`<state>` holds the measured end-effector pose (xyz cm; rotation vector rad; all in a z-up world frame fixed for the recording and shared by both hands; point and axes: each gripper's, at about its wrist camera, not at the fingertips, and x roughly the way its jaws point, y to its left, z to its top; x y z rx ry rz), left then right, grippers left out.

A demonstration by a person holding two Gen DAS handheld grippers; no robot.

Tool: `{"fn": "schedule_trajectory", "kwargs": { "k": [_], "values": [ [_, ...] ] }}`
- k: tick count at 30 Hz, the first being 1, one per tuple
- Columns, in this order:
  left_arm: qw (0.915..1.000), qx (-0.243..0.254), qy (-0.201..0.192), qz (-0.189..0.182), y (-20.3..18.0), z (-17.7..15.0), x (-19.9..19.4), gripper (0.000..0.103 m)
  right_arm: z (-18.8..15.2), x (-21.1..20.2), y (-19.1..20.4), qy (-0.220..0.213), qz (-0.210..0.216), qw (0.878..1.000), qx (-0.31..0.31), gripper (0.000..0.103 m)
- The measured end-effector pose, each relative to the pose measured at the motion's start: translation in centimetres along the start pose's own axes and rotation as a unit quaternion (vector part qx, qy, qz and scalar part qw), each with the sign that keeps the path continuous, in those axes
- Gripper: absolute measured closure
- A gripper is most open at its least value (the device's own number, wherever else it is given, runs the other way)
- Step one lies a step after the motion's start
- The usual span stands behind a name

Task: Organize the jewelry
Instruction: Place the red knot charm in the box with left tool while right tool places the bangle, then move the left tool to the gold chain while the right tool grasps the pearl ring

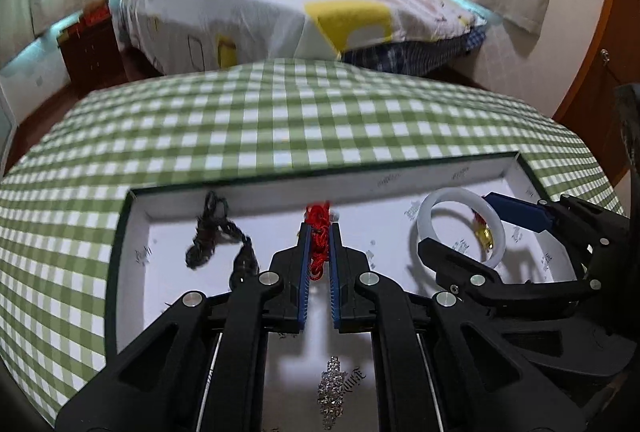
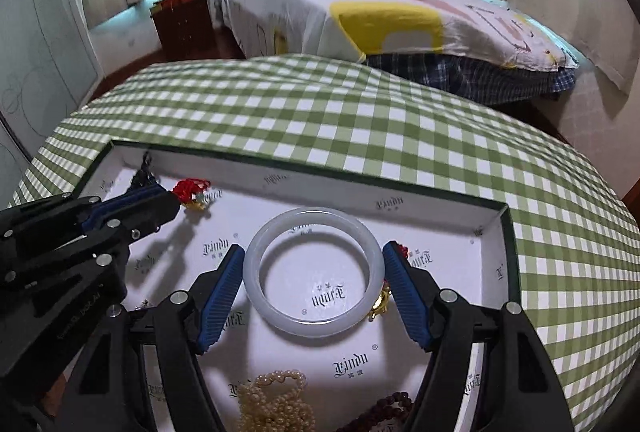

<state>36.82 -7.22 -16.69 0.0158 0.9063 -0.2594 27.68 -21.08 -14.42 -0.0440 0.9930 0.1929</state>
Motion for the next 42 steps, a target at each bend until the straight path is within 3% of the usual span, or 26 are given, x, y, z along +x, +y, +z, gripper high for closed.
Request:
{"fn": "schedule_trajectory", "kwargs": {
  "k": [7,15,21,27,35,42],
  "values": [
    [0.9993,-0.026,0.023,-0.014,0.7,-0.3,0.6,0.090,-0.1,0.8,-0.1,0.028,0.007,1.000,0.004,0.034],
    [0.9983,-0.055,0.016,-0.011,1.6,-0.4,0.1,0.065,-0.2,0.1,-0.8,0.012,0.003,1.000,0.017,0.031],
    [0.9979,-0.053,-0.035,-0.011,1.7,-0.5,-2.0,0.044,-0.4,-1.2,-0.9,-0.028,-0.006,0.999,0.017,0.029],
    [0.9950,-0.037,-0.092,-0.004,1.2,-1.1,-5.4,0.043,-0.9,-4.1,-1.0,-0.099,-0.014,0.995,0.028,0.028],
    [0.9827,-0.028,-0.182,0.016,0.4,-3.6,-11.7,0.039,-3.2,-9.2,-0.7,-0.166,-0.028,0.985,0.029,0.028],
    [0.9761,-0.017,-0.214,0.035,-0.5,-7.6,-15.6,0.039,-7.5,-12.5,0.0,-0.198,-0.043,0.979,0.035,0.028]
  ]
}}
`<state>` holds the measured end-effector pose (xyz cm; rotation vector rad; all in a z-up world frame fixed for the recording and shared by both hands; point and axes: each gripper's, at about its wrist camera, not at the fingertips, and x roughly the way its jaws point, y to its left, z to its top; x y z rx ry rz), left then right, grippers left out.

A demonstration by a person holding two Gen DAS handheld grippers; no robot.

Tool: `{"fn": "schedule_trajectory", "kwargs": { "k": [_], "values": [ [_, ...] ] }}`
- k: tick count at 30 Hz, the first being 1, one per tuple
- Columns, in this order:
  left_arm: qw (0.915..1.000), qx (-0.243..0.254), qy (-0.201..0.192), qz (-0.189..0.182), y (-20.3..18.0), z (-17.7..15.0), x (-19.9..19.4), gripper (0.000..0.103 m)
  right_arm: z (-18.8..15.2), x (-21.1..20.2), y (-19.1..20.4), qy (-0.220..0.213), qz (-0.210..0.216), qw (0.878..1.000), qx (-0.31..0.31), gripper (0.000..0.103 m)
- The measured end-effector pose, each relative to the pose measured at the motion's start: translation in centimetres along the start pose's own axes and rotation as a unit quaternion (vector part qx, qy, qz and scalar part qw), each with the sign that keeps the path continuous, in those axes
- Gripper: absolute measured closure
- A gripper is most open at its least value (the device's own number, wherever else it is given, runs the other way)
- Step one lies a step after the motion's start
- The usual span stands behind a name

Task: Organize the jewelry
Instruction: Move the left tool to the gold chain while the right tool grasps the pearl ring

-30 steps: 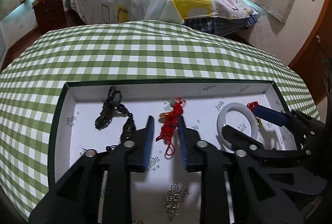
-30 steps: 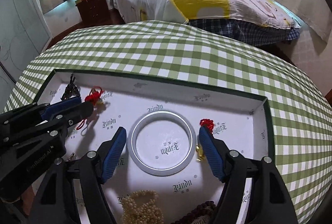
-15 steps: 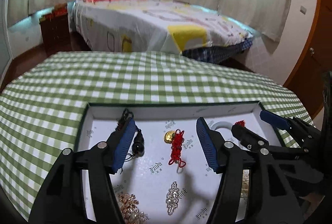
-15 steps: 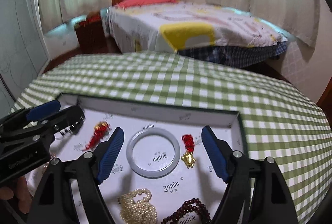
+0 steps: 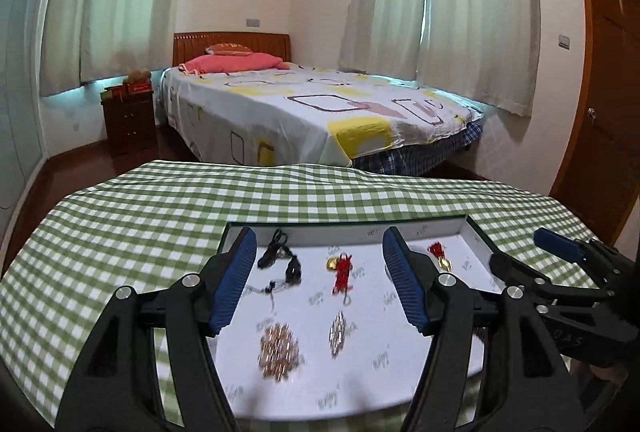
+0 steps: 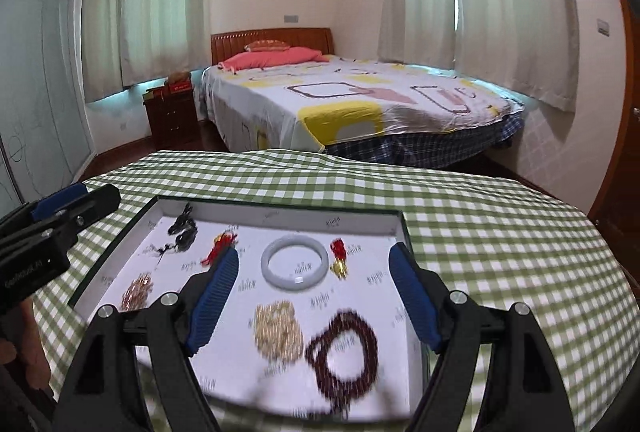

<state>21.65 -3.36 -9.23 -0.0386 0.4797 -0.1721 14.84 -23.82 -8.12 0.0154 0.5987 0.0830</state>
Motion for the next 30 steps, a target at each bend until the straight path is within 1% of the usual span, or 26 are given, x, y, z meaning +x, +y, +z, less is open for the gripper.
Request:
{"fn": "schedule_trajectory", "kwargs": {
  "k": [5,10,15,18,24,27,29,30],
  "values": [
    [1.0000,-0.003,0.005,0.006,-0.1,-1.8,-2.1,0.039,-2.6,-2.5,0.2,-0.009,-0.007,1.000,-0.003,0.028],
    [0.9997,-0.009,0.018,0.011,0.1,-3.9,-3.6,0.039,-5.0,-3.6,-0.2,0.001,-0.016,1.000,-0.001,0.028],
    [0.9995,-0.011,0.023,0.016,0.3,-5.7,-4.9,0.039,-7.3,-4.6,-0.9,0.006,-0.028,1.000,0.008,0.028],
    [0.9994,-0.009,0.029,0.019,0.2,-6.8,-5.5,0.039,-8.4,-4.6,-1.3,0.015,-0.031,0.999,0.010,0.028],
    [0.9980,-0.015,0.055,0.028,0.8,-8.9,-5.8,0.039,-9.9,-3.9,-1.9,0.039,-0.028,0.999,0.022,0.028],
    [0.9969,-0.022,0.069,0.030,1.2,-9.6,-5.6,0.039,-10.0,-3.5,-2.0,0.054,-0.029,0.998,0.023,0.036],
    [0.9962,-0.026,0.077,0.032,1.4,-9.8,-5.4,0.039,-10.0,-3.0,-2.1,0.071,-0.030,0.997,0.021,0.044],
    [0.9961,-0.028,0.077,0.032,1.4,-9.8,-5.4,0.039,-10.0,-2.6,-2.2,0.081,-0.029,0.996,0.025,0.045]
  ]
}}
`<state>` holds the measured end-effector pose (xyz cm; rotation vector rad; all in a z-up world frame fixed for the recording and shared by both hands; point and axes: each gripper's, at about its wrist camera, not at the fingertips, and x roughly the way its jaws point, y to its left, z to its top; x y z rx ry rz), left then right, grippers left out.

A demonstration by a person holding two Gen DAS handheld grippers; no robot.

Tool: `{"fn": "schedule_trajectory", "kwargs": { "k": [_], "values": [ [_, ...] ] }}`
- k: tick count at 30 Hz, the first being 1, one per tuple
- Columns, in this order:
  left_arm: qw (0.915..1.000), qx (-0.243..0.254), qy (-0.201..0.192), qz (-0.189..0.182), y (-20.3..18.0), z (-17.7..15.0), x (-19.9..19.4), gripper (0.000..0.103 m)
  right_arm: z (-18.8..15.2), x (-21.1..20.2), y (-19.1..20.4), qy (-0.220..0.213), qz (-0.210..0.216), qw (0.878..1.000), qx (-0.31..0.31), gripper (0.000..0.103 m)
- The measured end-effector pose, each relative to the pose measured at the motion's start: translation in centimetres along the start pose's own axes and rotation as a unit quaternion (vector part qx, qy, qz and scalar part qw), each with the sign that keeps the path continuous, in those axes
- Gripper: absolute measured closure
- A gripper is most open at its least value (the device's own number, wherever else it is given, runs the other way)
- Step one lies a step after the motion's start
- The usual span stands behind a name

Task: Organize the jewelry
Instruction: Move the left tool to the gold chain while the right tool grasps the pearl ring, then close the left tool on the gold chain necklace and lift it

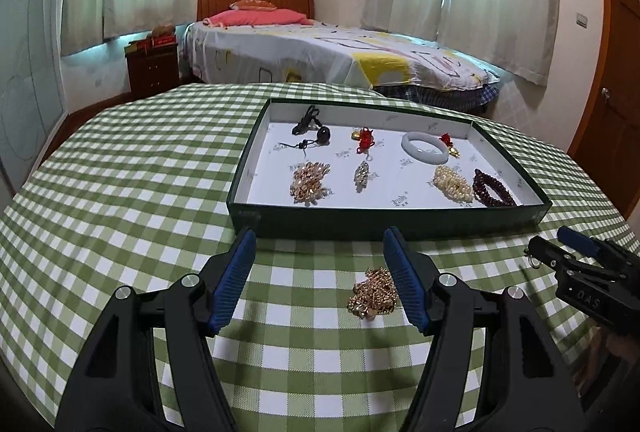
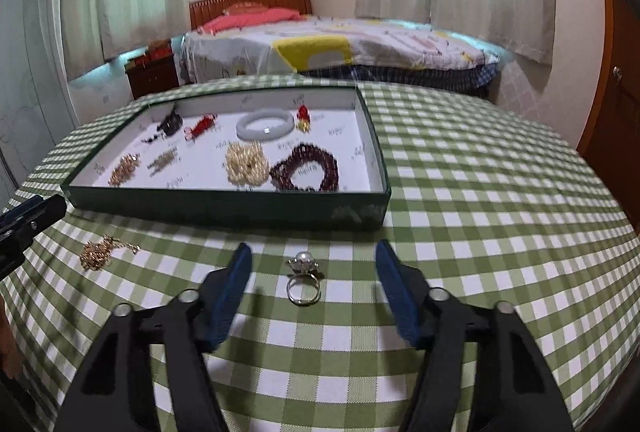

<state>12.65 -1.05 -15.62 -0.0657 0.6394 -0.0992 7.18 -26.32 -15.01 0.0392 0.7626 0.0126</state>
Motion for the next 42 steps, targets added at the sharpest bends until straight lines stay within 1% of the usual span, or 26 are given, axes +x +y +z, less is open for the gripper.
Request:
{"fn": "schedule_trajectory", "kwargs": {
  "k": [7,12,14,15,17,21,30,36,39,41,42],
  "values": [
    [1.0000,0.002,-0.001,-0.004,-0.2,-0.1,0.0,0.039,-0.2,1.2,0.1,0.045,0.004,0.999,-0.006,0.054],
    [0.9999,0.004,0.006,-0.009,-0.5,-0.3,0.3,0.039,-0.4,1.1,0.1,0.048,0.002,0.999,-0.007,0.059],
    [0.9999,0.007,0.010,-0.011,-0.7,-0.5,0.3,0.039,-0.4,1.0,0.3,0.047,0.005,0.999,-0.009,0.068],
    [0.9998,0.008,0.012,-0.012,-0.9,-0.5,0.4,0.039,-0.4,0.9,0.4,0.046,0.008,0.999,-0.011,0.070],
    [0.9997,0.014,0.016,-0.014,-1.3,-0.7,0.6,0.038,-0.3,0.9,0.7,0.046,0.014,0.999,-0.016,0.081],
    [0.9994,0.020,0.023,-0.016,-1.6,-0.9,0.7,0.038,-0.5,0.7,0.9,0.043,0.017,0.999,-0.017,0.081],
    [0.9985,0.010,0.048,-0.022,-1.7,-0.8,1.8,0.039,-0.8,0.2,0.6,0.037,0.031,0.999,-0.004,0.081],
    [0.9967,0.008,0.076,-0.027,-2.0,-1.0,3.0,0.039,-0.9,0.2,0.6,0.035,0.040,0.999,-0.001,0.081],
    [0.9956,0.014,0.086,-0.032,-2.4,-1.1,3.4,0.042,-1.0,0.2,0.5,0.034,0.042,0.999,0.001,0.081],
    [0.9947,0.017,0.096,-0.034,-2.6,-1.1,3.7,0.048,-1.0,0.2,0.5,0.033,0.042,0.999,0.001,0.081],
    [0.9944,0.018,0.099,-0.032,-2.6,-1.1,3.9,0.049,-1.0,0.2,0.4,0.032,0.043,0.999,0.002,0.081]
  ]
}}
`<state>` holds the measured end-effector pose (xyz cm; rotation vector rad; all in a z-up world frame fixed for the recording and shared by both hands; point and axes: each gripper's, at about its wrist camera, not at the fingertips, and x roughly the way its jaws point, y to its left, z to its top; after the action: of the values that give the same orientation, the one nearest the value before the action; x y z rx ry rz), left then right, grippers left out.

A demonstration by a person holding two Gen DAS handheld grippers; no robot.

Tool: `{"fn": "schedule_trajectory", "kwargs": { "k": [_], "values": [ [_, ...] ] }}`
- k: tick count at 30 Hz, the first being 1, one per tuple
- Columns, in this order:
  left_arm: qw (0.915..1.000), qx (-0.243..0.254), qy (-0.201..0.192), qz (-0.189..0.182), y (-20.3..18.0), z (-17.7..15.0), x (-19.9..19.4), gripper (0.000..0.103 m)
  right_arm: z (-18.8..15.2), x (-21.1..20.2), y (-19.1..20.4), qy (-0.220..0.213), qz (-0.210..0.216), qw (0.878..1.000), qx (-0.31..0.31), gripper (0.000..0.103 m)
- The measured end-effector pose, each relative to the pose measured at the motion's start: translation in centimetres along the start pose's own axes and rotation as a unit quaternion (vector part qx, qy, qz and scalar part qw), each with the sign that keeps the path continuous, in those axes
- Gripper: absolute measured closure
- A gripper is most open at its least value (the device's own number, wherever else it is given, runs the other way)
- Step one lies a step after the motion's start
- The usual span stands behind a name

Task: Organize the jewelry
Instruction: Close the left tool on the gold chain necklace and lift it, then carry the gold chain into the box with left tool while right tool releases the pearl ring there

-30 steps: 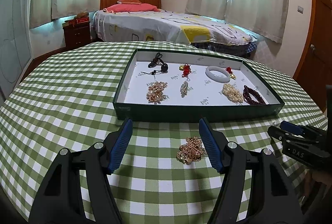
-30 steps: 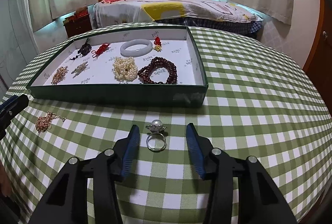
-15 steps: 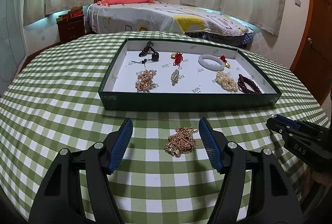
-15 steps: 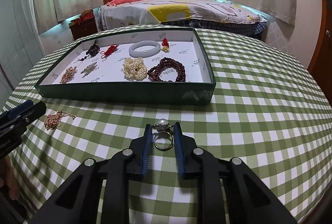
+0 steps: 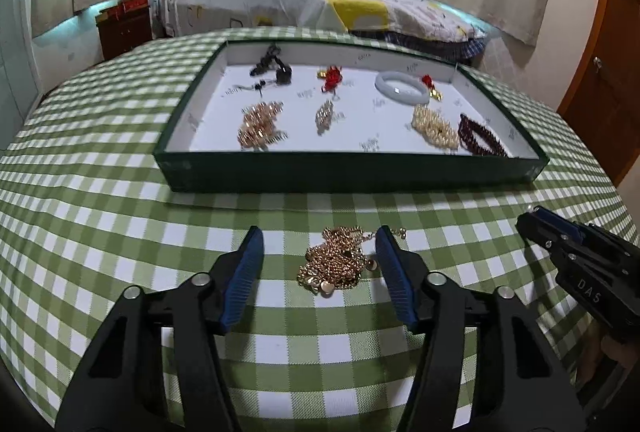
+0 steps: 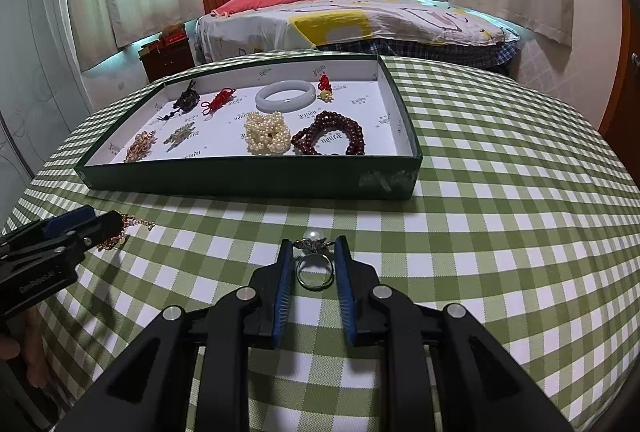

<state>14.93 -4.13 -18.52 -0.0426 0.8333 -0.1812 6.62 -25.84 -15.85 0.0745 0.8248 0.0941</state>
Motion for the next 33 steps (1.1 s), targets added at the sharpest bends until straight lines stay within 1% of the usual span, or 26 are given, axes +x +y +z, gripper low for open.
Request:
{"fn": "schedule_trajectory", "kwargs": {
  "k": [3,5,6,7,8,16,26,33],
  "values": [
    [1.0000,0.004,0.001,0.001,0.0,0.0,0.1,0.057,0.0,0.0,0.0,-0.001,0.001,1.000,0.001,0.081],
    [0.9999,0.013,-0.001,0.001,-0.2,-0.2,0.0,0.073,0.0,0.0,0.0,-0.001,0.001,1.000,0.001,0.081],
    [0.9999,0.015,-0.001,-0.002,-0.2,-0.2,0.0,0.078,0.0,0.0,0.0,-0.001,0.001,1.000,0.001,0.081],
    [0.9998,0.018,-0.002,-0.009,-0.2,-0.3,0.0,0.087,0.0,0.0,0.0,-0.001,0.001,1.000,0.001,0.081],
    [0.9997,0.020,-0.002,-0.013,-0.3,-0.4,-0.1,0.088,0.0,0.0,0.0,-0.001,0.001,1.000,0.002,0.081],
    [0.9997,0.009,-0.009,-0.023,0.0,-0.6,-0.5,0.093,0.0,-0.1,0.0,-0.004,0.000,1.000,0.002,0.081],
    [0.9994,0.015,-0.023,-0.023,-0.2,-0.2,-1.4,0.093,0.0,-0.2,0.1,-0.006,0.003,1.000,0.006,0.081],
    [0.9990,0.016,-0.035,-0.021,-0.1,0.2,-2.2,0.093,0.2,-0.9,0.3,-0.017,0.005,1.000,0.003,0.081]
  ]
}}
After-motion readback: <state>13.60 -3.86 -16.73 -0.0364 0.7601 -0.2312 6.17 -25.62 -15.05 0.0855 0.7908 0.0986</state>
